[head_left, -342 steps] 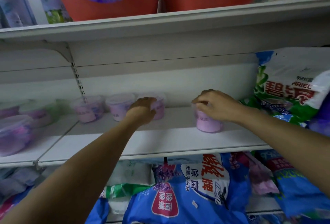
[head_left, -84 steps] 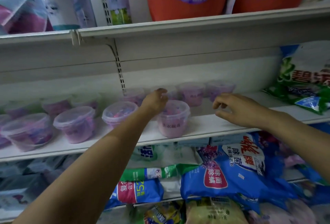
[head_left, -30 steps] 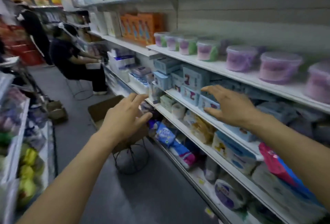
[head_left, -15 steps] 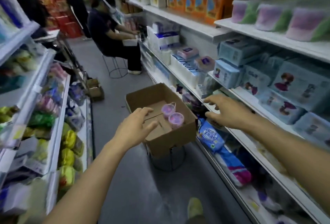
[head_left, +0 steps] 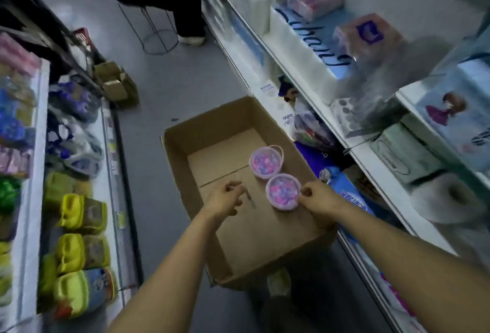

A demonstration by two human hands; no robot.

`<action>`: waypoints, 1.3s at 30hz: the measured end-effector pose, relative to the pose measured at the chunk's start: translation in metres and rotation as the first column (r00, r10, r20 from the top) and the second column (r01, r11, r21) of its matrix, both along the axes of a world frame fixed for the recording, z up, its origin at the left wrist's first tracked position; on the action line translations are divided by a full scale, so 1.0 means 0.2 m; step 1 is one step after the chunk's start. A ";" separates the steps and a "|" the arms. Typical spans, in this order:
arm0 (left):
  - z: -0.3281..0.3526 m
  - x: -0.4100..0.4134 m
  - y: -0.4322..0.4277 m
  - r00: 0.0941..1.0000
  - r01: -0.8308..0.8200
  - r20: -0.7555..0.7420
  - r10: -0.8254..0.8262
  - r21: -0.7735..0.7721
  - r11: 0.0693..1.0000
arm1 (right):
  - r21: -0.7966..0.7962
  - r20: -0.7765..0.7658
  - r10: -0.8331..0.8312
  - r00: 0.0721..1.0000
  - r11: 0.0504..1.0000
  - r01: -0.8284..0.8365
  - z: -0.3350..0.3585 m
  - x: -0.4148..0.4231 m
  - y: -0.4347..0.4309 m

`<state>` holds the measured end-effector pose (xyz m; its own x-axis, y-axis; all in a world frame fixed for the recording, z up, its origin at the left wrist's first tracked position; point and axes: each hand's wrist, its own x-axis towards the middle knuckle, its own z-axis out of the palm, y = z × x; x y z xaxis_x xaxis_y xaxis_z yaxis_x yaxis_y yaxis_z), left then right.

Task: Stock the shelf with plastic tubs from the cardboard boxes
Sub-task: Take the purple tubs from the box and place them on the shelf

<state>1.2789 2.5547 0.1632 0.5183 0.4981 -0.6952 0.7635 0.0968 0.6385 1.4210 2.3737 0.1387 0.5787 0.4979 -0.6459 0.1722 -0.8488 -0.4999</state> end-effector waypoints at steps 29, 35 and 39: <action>-0.44 0.22 0.21 0.871 -0.489 -0.082 0.484 -0.245 0.837 | -0.138 -0.502 -0.762 0.410 0.539 0.831 -0.39 -0.04 0.15; -0.11 -0.14 0.10 0.894 -0.404 0.090 0.438 -0.256 0.878 | 0.053 -0.571 -0.708 0.416 0.474 0.879 0.01 -0.29 -0.01; 0.14 -0.42 -0.04 0.897 -0.343 0.190 0.399 -0.270 0.900 | 0.161 -0.609 -0.693 0.386 0.369 0.916 0.29 -0.57 -0.21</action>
<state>1.1946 2.5459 0.1904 0.4878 0.5321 -0.6920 0.4734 0.5048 0.7218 1.3069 2.3312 0.1972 0.6062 0.1828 -0.7740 -0.7671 -0.1224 -0.6297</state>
